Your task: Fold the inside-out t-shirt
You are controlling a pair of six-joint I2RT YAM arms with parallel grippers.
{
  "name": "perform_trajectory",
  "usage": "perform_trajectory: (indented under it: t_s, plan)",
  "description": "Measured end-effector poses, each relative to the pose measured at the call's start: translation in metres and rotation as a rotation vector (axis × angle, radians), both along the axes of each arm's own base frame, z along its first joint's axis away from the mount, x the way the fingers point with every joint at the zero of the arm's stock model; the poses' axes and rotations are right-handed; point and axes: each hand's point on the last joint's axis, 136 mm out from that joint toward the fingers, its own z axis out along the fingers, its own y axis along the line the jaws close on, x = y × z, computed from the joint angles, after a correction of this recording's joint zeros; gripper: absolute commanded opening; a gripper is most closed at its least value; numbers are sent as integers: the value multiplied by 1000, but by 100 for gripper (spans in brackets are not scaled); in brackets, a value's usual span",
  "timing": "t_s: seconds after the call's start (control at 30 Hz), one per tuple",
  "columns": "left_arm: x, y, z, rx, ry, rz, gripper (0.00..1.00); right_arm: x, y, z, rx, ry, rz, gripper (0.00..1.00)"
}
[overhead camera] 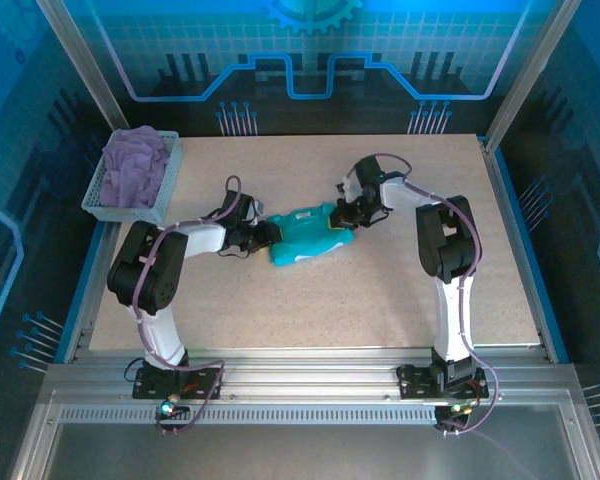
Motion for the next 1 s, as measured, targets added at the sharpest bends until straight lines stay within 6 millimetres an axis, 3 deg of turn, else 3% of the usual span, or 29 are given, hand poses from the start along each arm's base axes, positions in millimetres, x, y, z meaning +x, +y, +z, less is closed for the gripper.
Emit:
perform_trajectory:
  t_s: [0.17, 0.23, 0.4, 0.5, 0.6, 0.73, 0.9, 0.97, 1.0]
  plan:
    - [-4, 20, 27, 85, -55, 46, 74, 7, -61, 26, -120, -68, -38, 0]
    - [-6, 31, 46, 119, -101, 66, 77, 12, -98, 44, -205, -117, -69, 0]
    - [-14, 49, 95, 152, -213, 115, 78, 29, -220, 86, -474, -220, -224, 0]
    - [-21, 52, 110, 146, -250, 118, 78, 32, -285, 98, -633, -225, -308, 0]
    - [-32, 54, 111, 145, -253, 119, 79, 31, -333, 103, -781, -205, -361, 0]
    - [-45, 58, 106, 151, -237, 118, 80, 32, -372, 95, -964, -158, -379, 0]
    - [-50, 60, 101, 154, -230, 118, 80, 44, -399, 84, -1110, -122, -371, 3]
    - [-52, 60, 99, 154, -222, 120, 80, 49, -406, 81, -1152, -114, -368, 7]
    - [-52, 60, 98, 154, -220, 120, 80, 52, -410, 80, -1172, -112, -367, 15]
